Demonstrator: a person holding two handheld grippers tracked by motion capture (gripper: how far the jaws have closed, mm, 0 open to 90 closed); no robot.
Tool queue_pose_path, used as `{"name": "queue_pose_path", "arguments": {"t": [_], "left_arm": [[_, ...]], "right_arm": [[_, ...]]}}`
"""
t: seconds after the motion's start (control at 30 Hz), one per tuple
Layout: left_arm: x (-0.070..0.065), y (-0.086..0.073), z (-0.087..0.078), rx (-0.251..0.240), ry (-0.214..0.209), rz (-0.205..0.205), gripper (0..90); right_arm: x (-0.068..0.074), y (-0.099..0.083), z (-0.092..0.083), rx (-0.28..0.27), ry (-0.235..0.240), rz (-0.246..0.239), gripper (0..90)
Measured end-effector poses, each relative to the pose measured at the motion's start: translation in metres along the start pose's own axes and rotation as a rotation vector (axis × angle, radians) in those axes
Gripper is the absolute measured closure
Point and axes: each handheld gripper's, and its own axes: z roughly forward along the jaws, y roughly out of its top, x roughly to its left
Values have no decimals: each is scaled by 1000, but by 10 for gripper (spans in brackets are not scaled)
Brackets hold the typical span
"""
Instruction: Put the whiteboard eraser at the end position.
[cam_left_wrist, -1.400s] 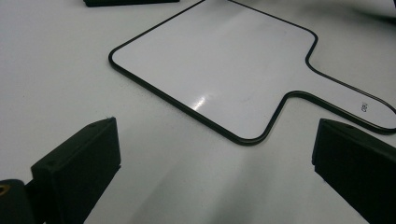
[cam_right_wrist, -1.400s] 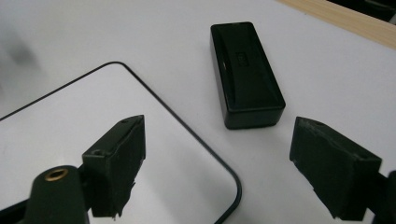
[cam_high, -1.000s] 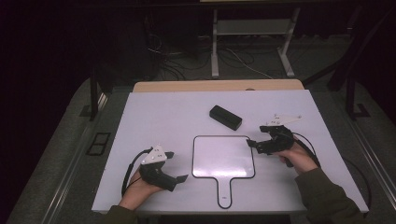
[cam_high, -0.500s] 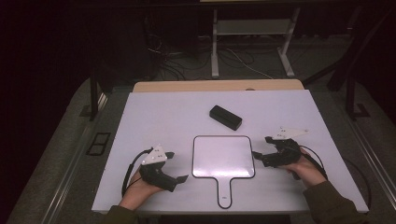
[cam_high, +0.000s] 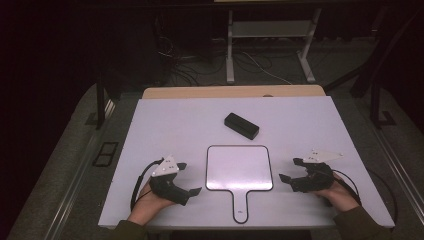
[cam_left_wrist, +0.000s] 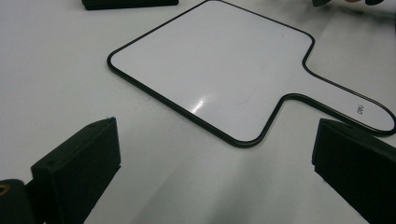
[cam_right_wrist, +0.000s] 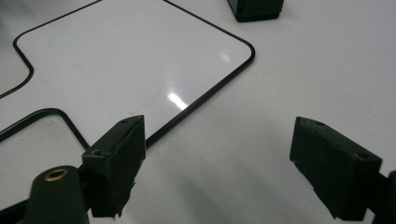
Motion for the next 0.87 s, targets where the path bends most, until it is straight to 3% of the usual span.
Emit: {"name": "queue_pose_path", "arguments": {"t": [0.43, 0.87], "left_arm": [[-1, 0, 0, -4, -2, -13, 0], [0, 0, 0, 0, -1, -11, 0]], "right_arm": [[2, -16, -8, -1, 11, 33, 170], [0, -17, -10, -6, 16, 37, 169]]}}
